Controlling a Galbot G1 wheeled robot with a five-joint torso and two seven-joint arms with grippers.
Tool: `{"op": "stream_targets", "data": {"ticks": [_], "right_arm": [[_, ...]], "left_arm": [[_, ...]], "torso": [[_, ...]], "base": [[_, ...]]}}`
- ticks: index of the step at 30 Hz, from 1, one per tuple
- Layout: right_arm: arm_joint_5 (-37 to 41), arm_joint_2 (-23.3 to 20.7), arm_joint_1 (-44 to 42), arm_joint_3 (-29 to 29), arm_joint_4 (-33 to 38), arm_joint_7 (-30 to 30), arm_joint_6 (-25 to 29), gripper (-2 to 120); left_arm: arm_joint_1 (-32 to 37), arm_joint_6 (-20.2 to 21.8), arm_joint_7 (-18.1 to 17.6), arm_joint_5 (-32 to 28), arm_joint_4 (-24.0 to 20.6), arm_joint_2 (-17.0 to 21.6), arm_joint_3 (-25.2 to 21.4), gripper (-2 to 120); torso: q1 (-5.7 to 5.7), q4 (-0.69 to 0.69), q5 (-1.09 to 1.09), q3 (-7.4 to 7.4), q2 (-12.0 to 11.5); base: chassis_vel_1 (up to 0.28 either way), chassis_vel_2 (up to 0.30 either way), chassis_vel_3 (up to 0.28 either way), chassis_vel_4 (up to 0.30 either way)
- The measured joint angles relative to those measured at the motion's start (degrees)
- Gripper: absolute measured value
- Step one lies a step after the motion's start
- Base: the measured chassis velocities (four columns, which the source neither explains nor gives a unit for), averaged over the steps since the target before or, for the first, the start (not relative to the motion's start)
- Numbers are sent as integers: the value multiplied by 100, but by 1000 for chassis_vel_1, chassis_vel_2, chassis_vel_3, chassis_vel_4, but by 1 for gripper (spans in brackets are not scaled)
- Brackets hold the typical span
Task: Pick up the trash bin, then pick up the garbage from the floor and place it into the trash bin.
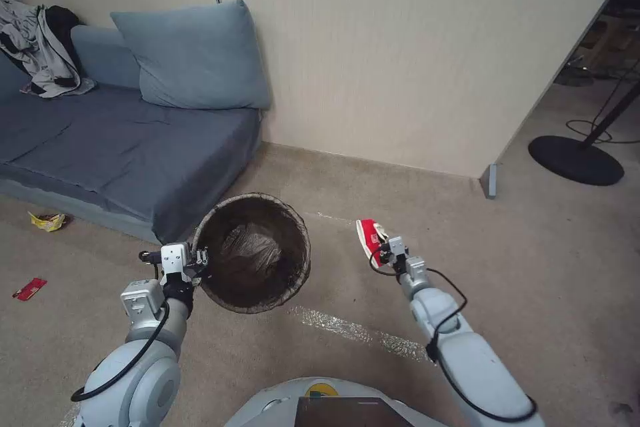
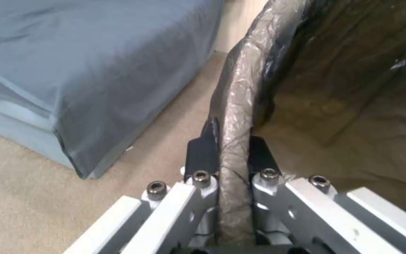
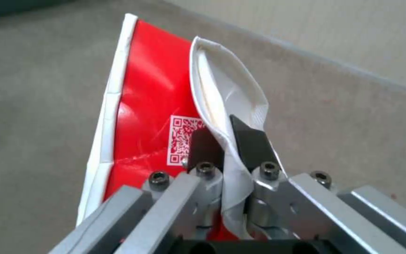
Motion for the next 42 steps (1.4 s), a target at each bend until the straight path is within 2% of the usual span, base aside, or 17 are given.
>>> {"op": "stream_targets", "data": {"ticks": [2, 4, 7, 8, 12, 14, 18, 19, 23, 25, 28, 29, 32, 34, 37, 38, 42], "right_arm": [[279, -272, -320, 116, 691, 0, -157, 0], [302, -290, -341, 125, 741, 0, -169, 0], [745, -662, -616, 262, 1620, 37, -392, 0], [745, -662, -616, 262, 1620, 37, -392, 0], [1394, -1149, -695, 390, 2406, 83, -681, 0], [1530, -1256, -694, 413, 2522, 83, -734, 0], [2161, -1949, -548, 493, 2973, -36, -948, 0], [2161, -1949, -548, 493, 2973, -36, -948, 0], [2714, -2658, -255, 439, 3228, -409, -1050, 0], [2803, -2765, -189, 381, 3265, -471, -1055, 0], [3107, -3088, 351, -172, 3383, -651, -1147, 0], [3107, -3088, 351, -172, 3383, -651, -1147, 0], [3191, -3147, 1150, -1067, 3424, -655, -1247, 0], [3198, -3135, 1332, -1276, 3424, -641, -1271, 0], [3198, -2997, 2054, -2091, 3397, -580, -1365, 0], [3198, -2997, 2054, -2091, 3397, -580, -1365, 0], [3189, -2715, 2777, -2972, 3315, -445, -1456, 0]], "left_arm": [[-1, 4, -1, 4, 2, -2, 16, 0], [-1, 5, -1, 4, 2, -2, 18, 0], [-10, 15, -2, 4, 16, 6, 24, 0], [-10, 15, -2, 4, 16, 6, 24, 0], [-16, 18, -3, 8, 34, 11, 24, 0], [-16, 18, -3, 8, 35, 11, 24, 0], [-13, 19, -5, 15, 47, 14, 29, 0], [-13, 19, -5, 15, 47, 14, 29, 0], [-12, 20, -2, 30, 47, 6, 37, 0], [-11, 20, -1, 32, 47, 6, 37, 0], [-8, 21, 3, 48, 44, 8, 39, 0], [-8, 21, 3, 48, 44, 8, 39, 0], [-3, 25, 16, 57, 33, -12, 37, 0], [-1, 25, 19, 58, 32, -19, 38, 0], [5, 27, 33, 84, 25, -36, 59, 0], [5, 27, 33, 84, 25, -36, 59, 0], [22, 27, 42, 98, -7, -36, 55, 0]], "torso": [[0, 0, 0, 0, 0], [0, 0, 0, 0, 0], [0, 0, 0, 0, 0], [0, 0, 0, 0, 0], [0, 1, 0, 0, 0], [0, 1, -1, 0, 0], [0, 2, 0, 0, 0], [0, 2, 0, 0, 0], [0, 1, -1, 0, 0], [0, 1, -1, 0, 0], [0, -1, -2, 0, 0], [0, -1, -2, 0, 0], [0, 2, -2, 0, 0], [0, 3, -2, 0, 0], [0, 0, -2, 0, 0], [0, 0, -2, 0, 0], [0, 2, -2, 1, 0]], "base": [[0, 0, 0, 0], [0, 0, 0, 0], [0, 0, 0, 0], [0, 0, 0, 0], [0, 0, 0, 0], [0, 0, 0, 0], [0, 0, 0, 0], [0, 0, 0, 0], [0, 0, 0, 0], [0, 0, 0, 0], [0, 0, 0, 0], [0, 0, 0, 0], [0, 0, 0, 0], [0, 0, 0, 0], [0, 0, 0, 0], [0, 0, 0, 0], [0, 0, 0, 0]]}}
